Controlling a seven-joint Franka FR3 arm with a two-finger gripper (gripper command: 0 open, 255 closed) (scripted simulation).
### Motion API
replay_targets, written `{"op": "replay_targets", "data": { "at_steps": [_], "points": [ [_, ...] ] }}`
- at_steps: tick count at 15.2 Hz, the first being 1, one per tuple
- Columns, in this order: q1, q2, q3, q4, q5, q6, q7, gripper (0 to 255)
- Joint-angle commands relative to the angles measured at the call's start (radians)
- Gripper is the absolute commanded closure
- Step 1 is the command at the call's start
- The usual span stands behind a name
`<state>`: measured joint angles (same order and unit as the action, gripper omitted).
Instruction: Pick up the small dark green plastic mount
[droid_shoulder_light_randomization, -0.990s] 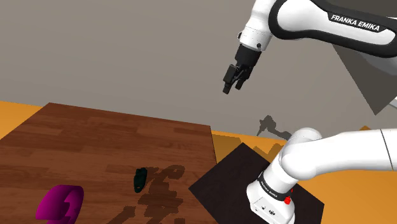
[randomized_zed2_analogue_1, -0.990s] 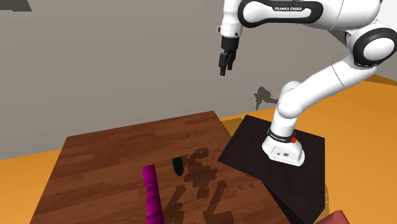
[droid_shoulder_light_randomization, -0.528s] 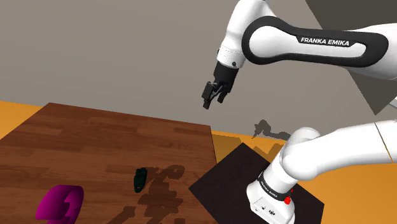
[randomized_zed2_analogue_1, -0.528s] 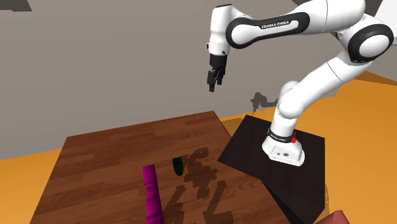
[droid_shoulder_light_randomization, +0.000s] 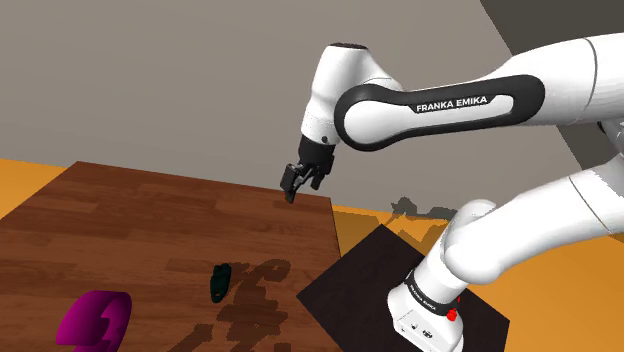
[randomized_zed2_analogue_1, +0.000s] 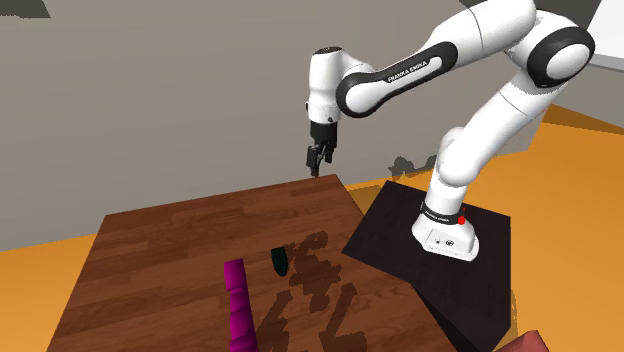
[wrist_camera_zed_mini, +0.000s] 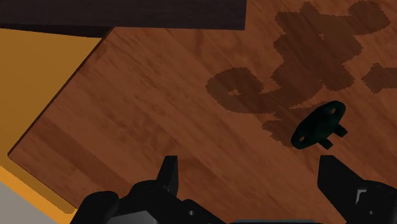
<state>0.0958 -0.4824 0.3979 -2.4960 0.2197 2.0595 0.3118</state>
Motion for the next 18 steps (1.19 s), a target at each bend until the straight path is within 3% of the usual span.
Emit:
{"op": "replay_targets", "data": {
  "at_steps": [1, 8, 13, 18],
  "points": [
    [0.002, 0.058, 0.038, -0.005, -0.001, 0.065, 0.035, 0],
    [-0.017, 0.325, 0.168, 0.048, -0.099, 0.266, 0.201, 0],
    [-0.014, 0.554, 0.218, 0.128, -0.282, 0.374, 0.385, 0],
    [0.072, 0.783, 0.171, 0.246, -0.488, 0.429, 0.569, 0]
  ]
}}
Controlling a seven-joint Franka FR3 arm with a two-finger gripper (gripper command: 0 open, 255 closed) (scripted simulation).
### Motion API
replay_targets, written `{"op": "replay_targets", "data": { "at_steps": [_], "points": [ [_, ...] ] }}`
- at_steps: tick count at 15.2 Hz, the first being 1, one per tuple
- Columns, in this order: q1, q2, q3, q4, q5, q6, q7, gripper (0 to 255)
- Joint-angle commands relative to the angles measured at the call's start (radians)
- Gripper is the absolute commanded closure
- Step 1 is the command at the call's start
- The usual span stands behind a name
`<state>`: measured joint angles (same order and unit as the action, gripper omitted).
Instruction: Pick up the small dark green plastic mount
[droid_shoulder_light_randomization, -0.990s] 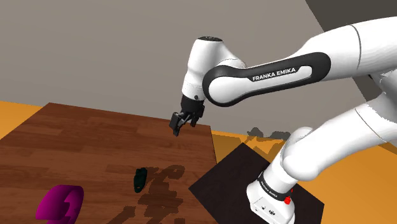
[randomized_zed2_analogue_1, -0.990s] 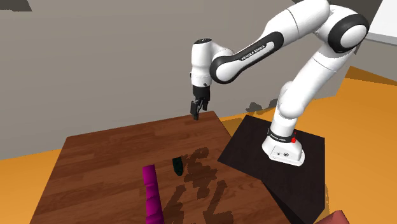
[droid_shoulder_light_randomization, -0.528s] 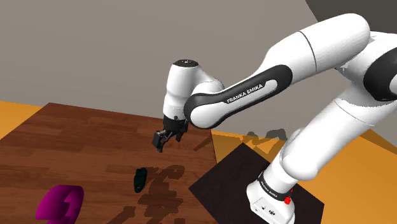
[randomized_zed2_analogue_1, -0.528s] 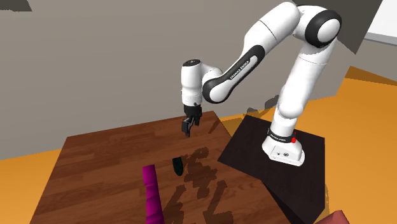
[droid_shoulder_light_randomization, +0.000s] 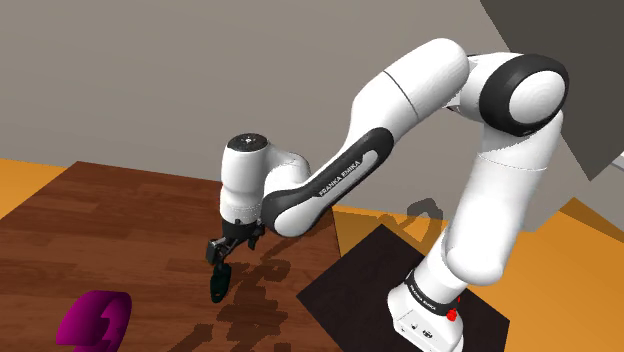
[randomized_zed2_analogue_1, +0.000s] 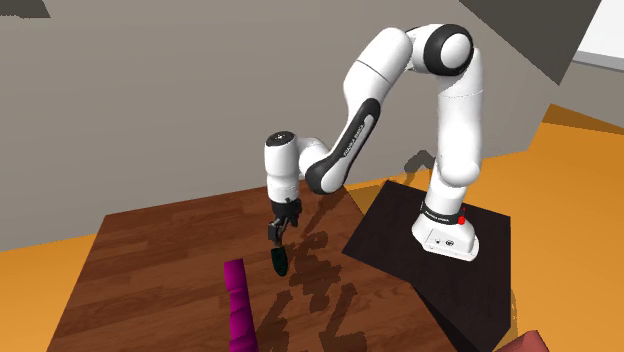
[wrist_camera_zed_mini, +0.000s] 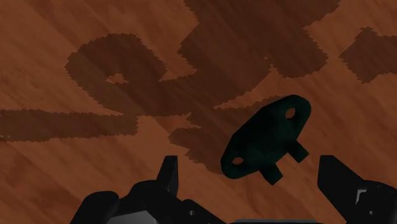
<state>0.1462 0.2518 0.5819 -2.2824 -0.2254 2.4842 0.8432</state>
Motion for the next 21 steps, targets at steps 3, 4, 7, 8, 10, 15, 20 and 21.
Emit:
{"op": "replay_targets", "data": {
  "at_steps": [3, 4, 7, 8, 10, 15, 20, 21],
  "points": [
    [0.092, 0.171, -0.061, 0.117, -0.129, 0.02, 0.116, 0],
    [0.099, 0.182, -0.07, 0.118, -0.138, 0.03, 0.122, 0],
    [0.116, 0.217, -0.092, 0.122, -0.166, 0.057, 0.141, 0],
    [0.122, 0.229, -0.1, 0.124, -0.175, 0.067, 0.147, 0],
    [0.133, 0.252, -0.115, 0.128, -0.193, 0.084, 0.159, 0],
    [0.136, 0.259, -0.119, 0.131, -0.198, 0.088, 0.162, 255],
    [0.137, 0.259, -0.119, 0.131, -0.198, 0.088, 0.163, 255],
    [0.136, 0.259, -0.119, 0.131, -0.198, 0.088, 0.163, 255]
  ]
}}
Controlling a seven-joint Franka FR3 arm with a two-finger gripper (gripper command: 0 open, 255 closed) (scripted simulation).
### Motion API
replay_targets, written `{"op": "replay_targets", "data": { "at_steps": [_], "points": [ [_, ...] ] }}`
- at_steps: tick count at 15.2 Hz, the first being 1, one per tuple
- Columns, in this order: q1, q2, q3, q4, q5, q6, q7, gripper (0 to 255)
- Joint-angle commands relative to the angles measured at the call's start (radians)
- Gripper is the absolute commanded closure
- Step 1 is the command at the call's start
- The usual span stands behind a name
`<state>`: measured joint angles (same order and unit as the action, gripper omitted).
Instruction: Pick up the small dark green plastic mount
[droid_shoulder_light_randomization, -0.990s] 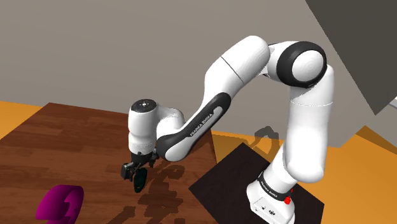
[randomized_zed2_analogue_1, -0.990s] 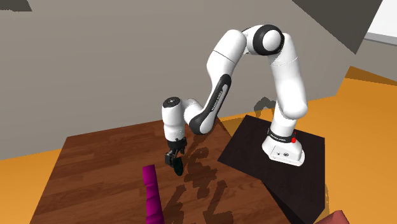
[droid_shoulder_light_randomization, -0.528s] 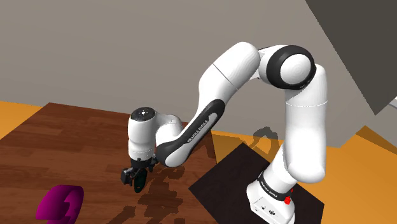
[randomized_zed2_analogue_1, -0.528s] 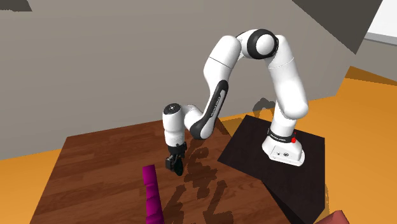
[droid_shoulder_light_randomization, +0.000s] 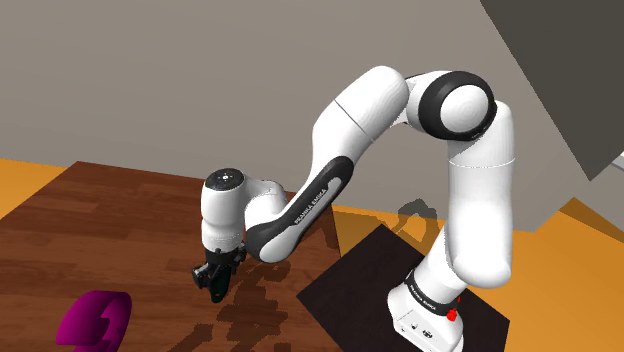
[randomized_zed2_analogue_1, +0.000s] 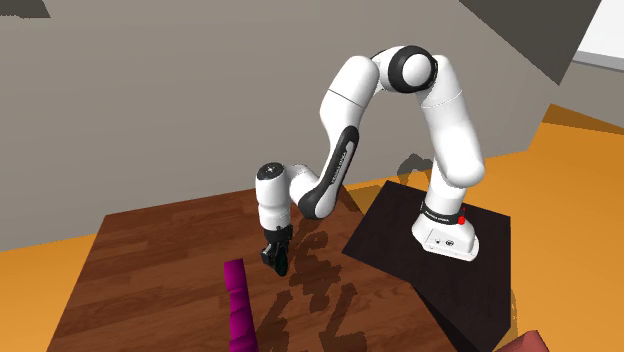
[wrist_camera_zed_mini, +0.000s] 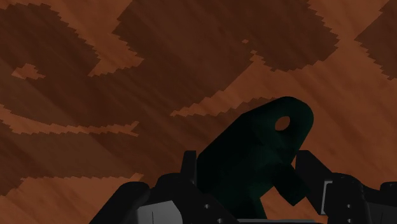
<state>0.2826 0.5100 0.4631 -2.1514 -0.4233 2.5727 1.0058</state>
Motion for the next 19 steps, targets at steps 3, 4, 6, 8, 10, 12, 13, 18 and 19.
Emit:
{"op": "replay_targets", "data": {
  "at_steps": [3, 4, 6, 8, 10, 12, 13, 18, 19],
  "points": [
    [-0.006, -0.011, 0.007, -0.004, 0.008, -0.008, -0.006, 255],
    [-0.012, -0.023, 0.015, -0.006, 0.017, -0.017, -0.012, 255],
    [-0.023, -0.046, 0.03, -0.009, 0.036, -0.035, -0.025, 255],
    [-0.034, -0.07, 0.045, -0.012, 0.054, -0.054, -0.037, 255],
    [-0.045, -0.093, 0.059, -0.014, 0.074, -0.072, -0.05, 255],
    [-0.055, -0.116, 0.072, -0.015, 0.093, -0.092, -0.063, 255],
    [-0.06, -0.127, 0.079, -0.015, 0.103, -0.102, -0.07, 255],
    [-0.079, -0.173, 0.104, -0.013, 0.144, -0.143, -0.098, 255],
    [-0.079, -0.173, 0.104, -0.013, 0.144, -0.143, -0.098, 255]
  ]
}}
